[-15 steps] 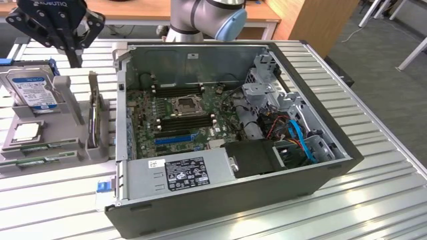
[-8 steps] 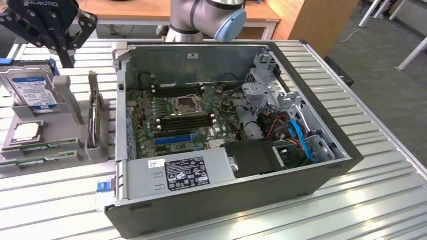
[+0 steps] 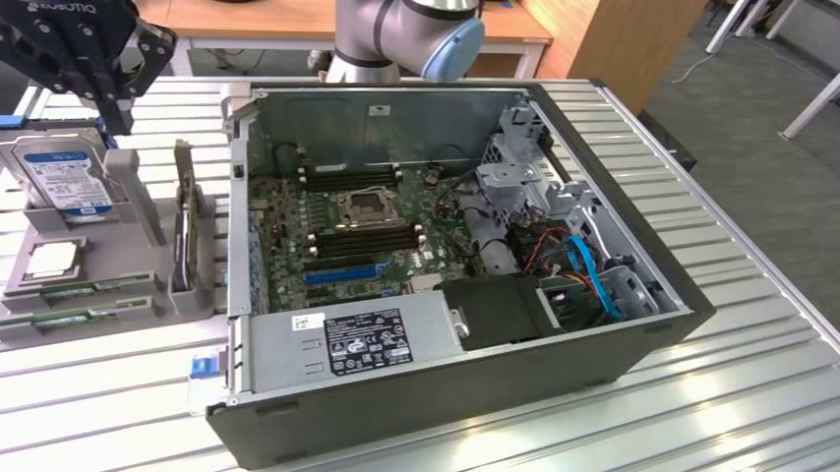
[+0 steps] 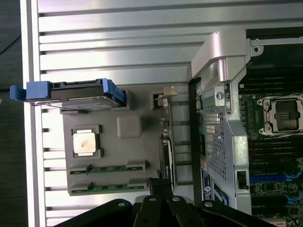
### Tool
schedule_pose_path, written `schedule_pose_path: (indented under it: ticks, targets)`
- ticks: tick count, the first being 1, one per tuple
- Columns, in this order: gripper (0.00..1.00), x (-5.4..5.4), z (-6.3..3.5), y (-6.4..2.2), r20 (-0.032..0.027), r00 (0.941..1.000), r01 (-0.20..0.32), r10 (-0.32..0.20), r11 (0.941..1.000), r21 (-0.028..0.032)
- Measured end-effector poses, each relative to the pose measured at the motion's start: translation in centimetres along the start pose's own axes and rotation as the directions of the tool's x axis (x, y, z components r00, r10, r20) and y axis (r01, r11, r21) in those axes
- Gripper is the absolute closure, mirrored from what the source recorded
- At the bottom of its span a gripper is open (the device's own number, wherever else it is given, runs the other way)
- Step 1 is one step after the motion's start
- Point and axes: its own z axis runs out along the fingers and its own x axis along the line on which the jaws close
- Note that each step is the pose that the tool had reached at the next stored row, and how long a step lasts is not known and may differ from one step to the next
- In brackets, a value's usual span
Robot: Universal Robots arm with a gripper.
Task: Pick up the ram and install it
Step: 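Reach for the ram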
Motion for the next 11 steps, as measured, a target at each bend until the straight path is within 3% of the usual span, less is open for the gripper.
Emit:
schedule_pose_path:
  ticks: [11]
  targets:
    - [0.9, 1.6, 0.1, -0.13, -0.0075, 1.0, 0.0, 0.0, 1.0, 0.0006]
